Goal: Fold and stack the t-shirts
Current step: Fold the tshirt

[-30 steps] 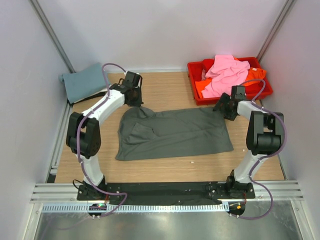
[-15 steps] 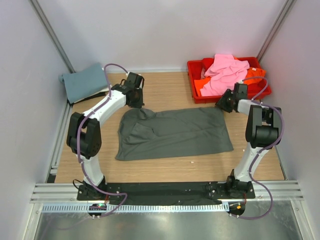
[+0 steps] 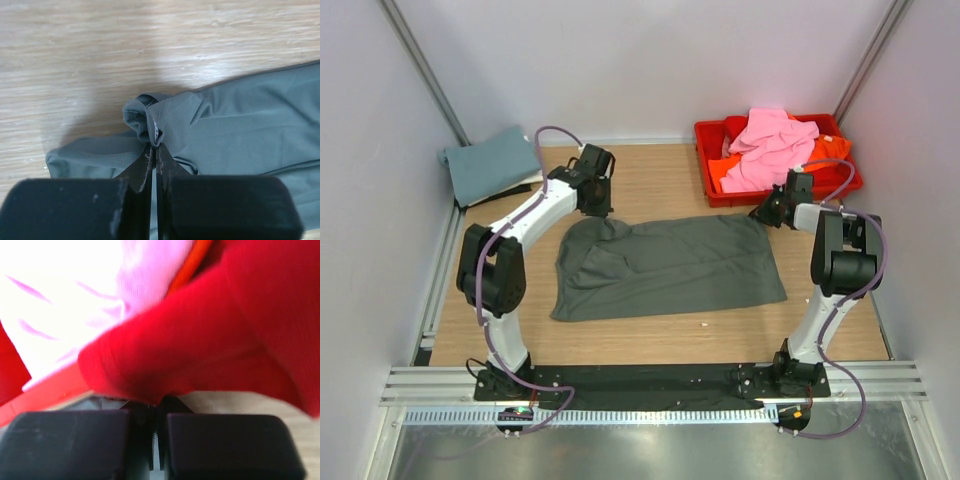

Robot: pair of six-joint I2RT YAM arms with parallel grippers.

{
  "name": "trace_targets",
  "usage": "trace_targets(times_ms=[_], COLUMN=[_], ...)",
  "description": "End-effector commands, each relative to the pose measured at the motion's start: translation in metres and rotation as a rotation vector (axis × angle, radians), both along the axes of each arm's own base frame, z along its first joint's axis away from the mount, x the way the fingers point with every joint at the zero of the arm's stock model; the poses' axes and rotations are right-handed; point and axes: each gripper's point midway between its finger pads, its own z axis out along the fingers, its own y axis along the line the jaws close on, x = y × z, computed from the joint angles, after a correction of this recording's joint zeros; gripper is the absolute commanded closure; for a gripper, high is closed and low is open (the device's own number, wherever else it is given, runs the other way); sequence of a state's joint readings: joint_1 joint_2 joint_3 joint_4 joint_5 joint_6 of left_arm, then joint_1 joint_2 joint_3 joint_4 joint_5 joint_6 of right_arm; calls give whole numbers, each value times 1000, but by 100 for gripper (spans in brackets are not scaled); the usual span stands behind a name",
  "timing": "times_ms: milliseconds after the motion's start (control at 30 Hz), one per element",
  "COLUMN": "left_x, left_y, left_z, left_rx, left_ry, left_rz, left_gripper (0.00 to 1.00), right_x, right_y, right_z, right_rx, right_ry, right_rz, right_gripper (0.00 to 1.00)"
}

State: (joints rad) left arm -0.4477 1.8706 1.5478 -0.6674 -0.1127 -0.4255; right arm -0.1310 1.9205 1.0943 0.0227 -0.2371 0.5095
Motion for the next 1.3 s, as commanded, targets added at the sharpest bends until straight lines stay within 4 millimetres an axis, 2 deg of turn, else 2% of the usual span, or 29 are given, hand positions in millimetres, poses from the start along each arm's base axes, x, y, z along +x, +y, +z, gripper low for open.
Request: trace_targets(times_ms=[0, 133, 267, 400, 433, 467, 567, 733, 767, 1067, 1267], left_x=[11, 4, -12, -29, -35, -39, -52, -72, -77, -103, -116], left_y=[-3, 2, 9, 21, 25, 27, 34, 44, 47, 54, 58], left_z=[36, 48, 57, 61, 56, 63, 55, 54, 47, 31, 24], left_rx=[3, 21, 21, 43, 53, 47, 64, 68, 77, 81, 89], left_ry=[-74, -66, -70, -71, -57, -69, -48, -42, -25, 15, 33], left_rz=[-14, -16, -16, -7, -6, -6, -4, 0, -1, -4, -2], left_gripper=[100, 100, 100, 100, 100, 100, 100, 100, 100, 100, 99], right_x=[-1, -5, -19, -38, -42, -46, -55, -63, -64, -77, -90], right_y=[-1, -1, 3, -2, -3, -4, -8, -17, -17, -40, -41], right_z=[50, 79, 90, 86, 89, 84, 80, 74, 73, 74, 64], right_rx=[-44, -61, -59, -88, -90, -91, -98, -104, -104, -131, -125], right_ry=[-79, -107, -120, -93, -96, -85, -71, -48, -44, -27, 10], right_rz=[8, 31, 42, 27, 23, 19, 3, -32, -36, -121, -131], right_gripper=[98, 99, 99, 99, 99, 99, 99, 99, 98, 99, 99])
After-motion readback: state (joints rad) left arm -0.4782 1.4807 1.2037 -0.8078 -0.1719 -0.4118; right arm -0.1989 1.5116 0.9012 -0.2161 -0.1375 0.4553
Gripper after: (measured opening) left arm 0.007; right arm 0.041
